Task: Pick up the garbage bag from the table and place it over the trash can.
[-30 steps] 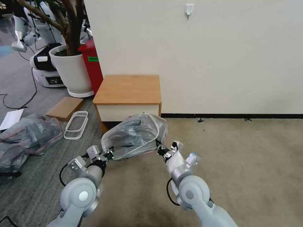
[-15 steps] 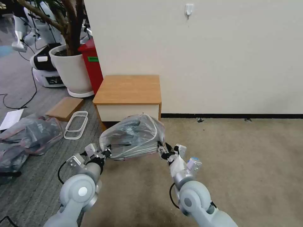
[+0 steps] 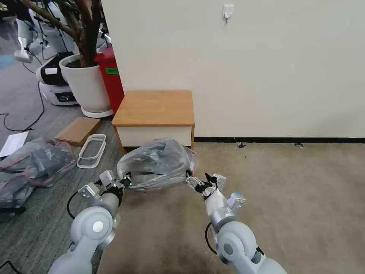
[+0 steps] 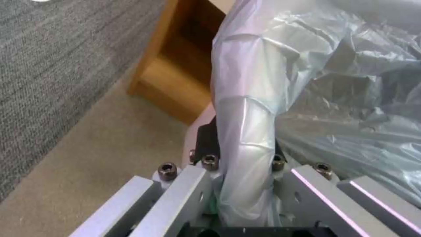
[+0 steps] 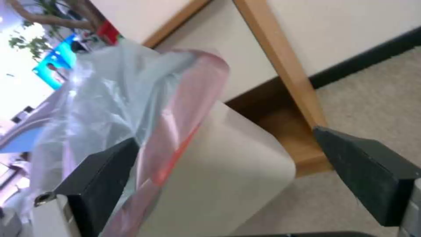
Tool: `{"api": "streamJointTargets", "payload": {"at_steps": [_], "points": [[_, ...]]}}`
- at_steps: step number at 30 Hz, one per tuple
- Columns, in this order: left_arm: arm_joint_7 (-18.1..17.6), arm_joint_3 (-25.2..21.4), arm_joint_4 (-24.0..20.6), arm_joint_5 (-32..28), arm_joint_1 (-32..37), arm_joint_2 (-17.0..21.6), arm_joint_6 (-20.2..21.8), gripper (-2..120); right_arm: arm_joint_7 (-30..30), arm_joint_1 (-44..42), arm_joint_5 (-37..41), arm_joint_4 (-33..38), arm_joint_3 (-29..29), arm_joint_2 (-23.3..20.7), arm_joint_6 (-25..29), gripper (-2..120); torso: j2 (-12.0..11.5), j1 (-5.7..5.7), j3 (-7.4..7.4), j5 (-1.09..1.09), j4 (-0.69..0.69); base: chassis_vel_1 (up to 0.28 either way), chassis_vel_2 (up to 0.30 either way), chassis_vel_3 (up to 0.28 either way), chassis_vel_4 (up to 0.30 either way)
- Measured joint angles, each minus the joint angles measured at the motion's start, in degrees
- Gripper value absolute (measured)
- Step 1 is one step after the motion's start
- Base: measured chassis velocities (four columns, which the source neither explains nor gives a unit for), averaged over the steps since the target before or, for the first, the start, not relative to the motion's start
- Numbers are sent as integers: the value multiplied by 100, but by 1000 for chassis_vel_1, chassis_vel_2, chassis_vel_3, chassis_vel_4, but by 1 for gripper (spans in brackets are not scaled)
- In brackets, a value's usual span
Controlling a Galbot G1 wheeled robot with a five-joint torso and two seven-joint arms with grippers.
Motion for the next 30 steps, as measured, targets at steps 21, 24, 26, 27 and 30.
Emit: {"api": "streamJointTargets", "payload": {"at_steps": [21,24,26,27,30], "points": [[725,-167,95,-12,75,762,-77,5,-514,99,1207,451,290,-680,-123,100,0,0,0,0,0,0,0,0,0],[1001,-217,96,3,156,925,-103,5,-682,167,1693,485,410,-888,-314,100,0,0,0,-1,0,0,0,0,0],[1248,-292,134,6,208,1035,-156,1,-943,254,2238,449,544,-1077,-532,100,0,0,0,0,0,0,0,0,0],[1248,-292,134,6,208,1035,-156,1,-943,254,2238,449,544,-1077,-532,100,0,0,0,0,0,0,0,0,0],[1595,-359,177,8,307,1164,-200,1,-1411,416,2704,203,626,-1294,-759,100,0,0,0,0,0,0,0,0,0]]}}
